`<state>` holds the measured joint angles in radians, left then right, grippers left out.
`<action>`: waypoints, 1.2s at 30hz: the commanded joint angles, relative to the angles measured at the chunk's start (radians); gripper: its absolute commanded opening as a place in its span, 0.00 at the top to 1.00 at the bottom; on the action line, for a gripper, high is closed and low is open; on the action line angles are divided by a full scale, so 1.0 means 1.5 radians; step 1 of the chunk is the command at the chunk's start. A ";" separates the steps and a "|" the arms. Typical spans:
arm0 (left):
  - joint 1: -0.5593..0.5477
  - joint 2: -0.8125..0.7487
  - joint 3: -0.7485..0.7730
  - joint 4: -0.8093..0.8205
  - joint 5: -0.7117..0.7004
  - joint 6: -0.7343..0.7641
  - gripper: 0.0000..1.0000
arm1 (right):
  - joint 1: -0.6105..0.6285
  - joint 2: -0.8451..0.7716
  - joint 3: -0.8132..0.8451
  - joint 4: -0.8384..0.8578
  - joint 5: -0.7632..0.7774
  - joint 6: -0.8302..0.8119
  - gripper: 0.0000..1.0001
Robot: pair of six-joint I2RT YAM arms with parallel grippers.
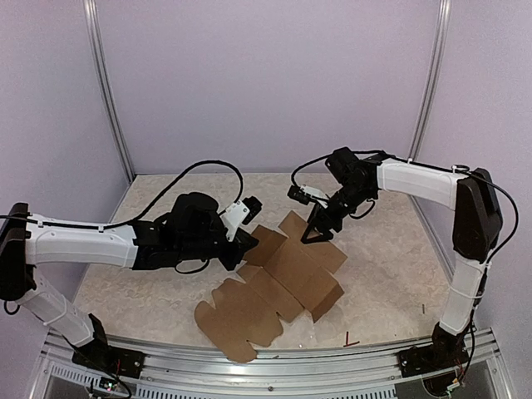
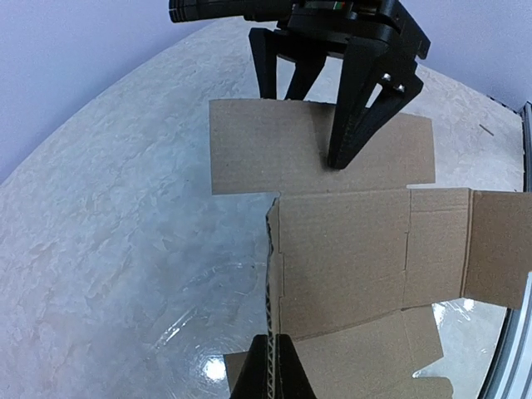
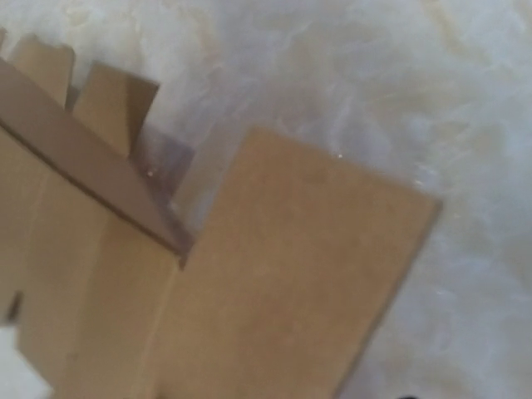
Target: Fold the paper box
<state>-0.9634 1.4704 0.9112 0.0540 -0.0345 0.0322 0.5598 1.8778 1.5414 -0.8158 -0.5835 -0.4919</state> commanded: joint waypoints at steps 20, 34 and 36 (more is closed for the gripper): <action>-0.093 0.219 0.110 0.114 -0.452 0.098 0.83 | 0.002 0.094 0.075 -0.092 -0.235 0.038 0.97; -0.050 -0.179 0.053 -0.126 -0.023 0.014 0.22 | -0.004 0.094 0.104 -0.126 -0.136 -0.055 0.98; 0.015 -0.232 0.018 -0.121 0.064 -0.011 0.22 | -0.003 0.087 0.104 -0.137 -0.140 -0.084 0.97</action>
<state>-1.0763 1.2350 1.0332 -0.0429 -0.2539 0.0864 0.5495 2.0098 1.6737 -0.9695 -0.8120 -0.5171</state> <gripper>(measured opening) 0.778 0.028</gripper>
